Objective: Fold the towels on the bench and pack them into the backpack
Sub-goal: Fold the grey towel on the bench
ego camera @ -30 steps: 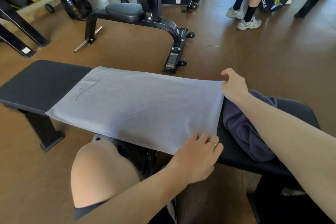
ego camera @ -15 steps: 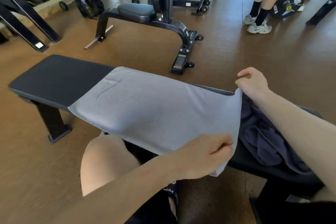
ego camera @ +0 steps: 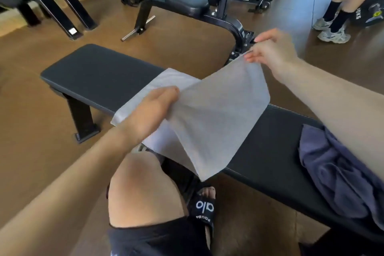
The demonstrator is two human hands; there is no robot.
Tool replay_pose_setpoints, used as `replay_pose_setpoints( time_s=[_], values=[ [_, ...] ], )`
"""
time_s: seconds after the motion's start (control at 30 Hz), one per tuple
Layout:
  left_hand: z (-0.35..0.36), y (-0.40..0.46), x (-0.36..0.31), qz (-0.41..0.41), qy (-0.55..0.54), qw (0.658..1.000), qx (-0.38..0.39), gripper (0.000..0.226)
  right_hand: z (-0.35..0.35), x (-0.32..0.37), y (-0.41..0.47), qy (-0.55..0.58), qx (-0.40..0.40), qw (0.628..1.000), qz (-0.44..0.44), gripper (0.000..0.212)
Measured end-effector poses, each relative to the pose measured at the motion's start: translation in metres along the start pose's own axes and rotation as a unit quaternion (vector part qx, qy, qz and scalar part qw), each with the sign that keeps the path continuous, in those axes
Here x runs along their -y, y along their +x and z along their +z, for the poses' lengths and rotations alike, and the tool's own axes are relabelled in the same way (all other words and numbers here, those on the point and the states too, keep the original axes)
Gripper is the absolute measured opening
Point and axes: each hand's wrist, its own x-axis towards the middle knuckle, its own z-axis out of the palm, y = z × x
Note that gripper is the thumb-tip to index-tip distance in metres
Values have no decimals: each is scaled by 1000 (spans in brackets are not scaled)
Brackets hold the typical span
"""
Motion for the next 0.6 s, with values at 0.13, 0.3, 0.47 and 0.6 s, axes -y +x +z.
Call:
replay_pose_setpoints(
  time_s=[0.13,0.3,0.47,0.6],
  values=[
    [-61,3,43,-35,33,996,-81,30,69,7,22,-93,67,992,-47,24],
    [-97,2,87,-56,54,987,-143,34,149,-4,49,-205,90,965,-134,16],
    [-109,12,136,-99,59,975,-190,36,201,-30,76,-242,119,951,-152,26],
    [-107,25,177,-127,143,957,-217,36,228,-55,89,-241,142,949,-144,33]
  ],
)
